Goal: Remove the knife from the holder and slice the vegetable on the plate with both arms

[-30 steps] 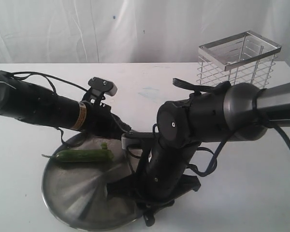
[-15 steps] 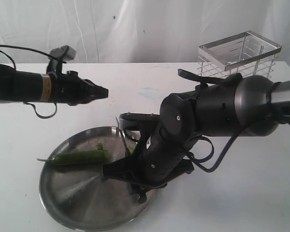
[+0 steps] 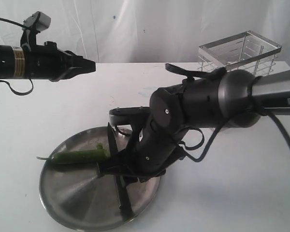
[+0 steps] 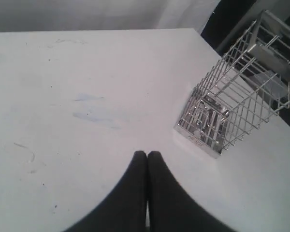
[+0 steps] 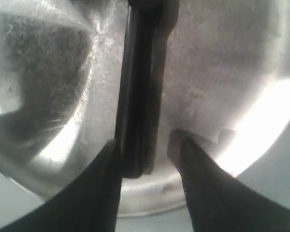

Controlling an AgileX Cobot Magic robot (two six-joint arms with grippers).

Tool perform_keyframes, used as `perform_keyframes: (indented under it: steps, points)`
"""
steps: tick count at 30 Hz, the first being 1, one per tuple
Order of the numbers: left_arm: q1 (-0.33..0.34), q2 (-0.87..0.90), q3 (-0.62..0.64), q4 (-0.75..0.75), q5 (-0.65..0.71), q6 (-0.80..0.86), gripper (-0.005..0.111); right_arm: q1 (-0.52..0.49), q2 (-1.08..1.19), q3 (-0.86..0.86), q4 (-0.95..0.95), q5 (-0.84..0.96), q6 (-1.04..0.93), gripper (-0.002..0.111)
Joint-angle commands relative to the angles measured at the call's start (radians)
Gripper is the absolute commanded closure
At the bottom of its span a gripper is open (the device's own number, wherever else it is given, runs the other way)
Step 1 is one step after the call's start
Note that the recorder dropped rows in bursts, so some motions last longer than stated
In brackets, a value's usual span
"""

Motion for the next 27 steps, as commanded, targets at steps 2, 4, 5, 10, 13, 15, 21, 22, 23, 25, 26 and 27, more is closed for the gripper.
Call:
perform_keyframes:
  steps: [2,4,5,10,13,15,21,22,23,25,26,27]
  points:
    - [0.004,-0.189,0.091,0.04,0.217,-0.063,0.107,-0.008,-0.148,-0.001,-0.406,0.173,0.035,0.083]
    - [0.004,-0.279,0.168,0.067,0.408,-0.081,0.107,-0.008,-0.204,0.017,-0.641,0.231,0.155,0.099]
    - [0.004,-0.314,0.205,0.075,0.483,-0.081,0.107,-0.008,-0.236,0.037,-0.763,0.25,0.226,0.108]
    - [0.004,-0.54,0.461,0.032,0.846,-0.087,0.107,-0.106,-0.423,0.198,-0.946,0.11,0.422,0.108]
    - [0.004,-0.702,0.593,0.003,0.959,-0.087,0.107,-0.23,-0.548,0.335,-0.942,-0.062,0.484,0.108]
    - [0.004,-0.81,0.651,0.001,0.978,-0.102,0.107,-0.327,-0.646,0.437,-0.946,-0.167,0.538,0.108]
    - [0.004,-1.149,0.75,0.006,0.847,-0.102,0.107,-0.407,-1.002,0.613,-0.983,-0.466,0.688,0.108]
    - [0.004,-1.189,0.761,0.009,0.813,-0.102,0.107,-0.407,-1.066,0.629,-1.011,-0.508,0.671,0.108]
    - [0.004,-1.222,0.764,0.014,0.784,-0.102,0.107,-0.407,-1.127,0.64,-1.028,-0.528,0.657,0.108]
    - [0.004,-1.265,0.762,0.014,0.725,-0.102,0.107,-0.407,-1.224,0.646,-1.03,-0.516,0.654,0.108]
    - [0.004,-1.283,0.762,0.014,0.697,-0.102,0.107,-0.407,-1.27,0.646,-1.026,-0.503,0.654,0.108]
    - [0.004,-1.294,0.762,0.014,0.675,-0.102,0.107,-0.407,-1.312,0.646,-1.011,-0.491,0.658,0.108]
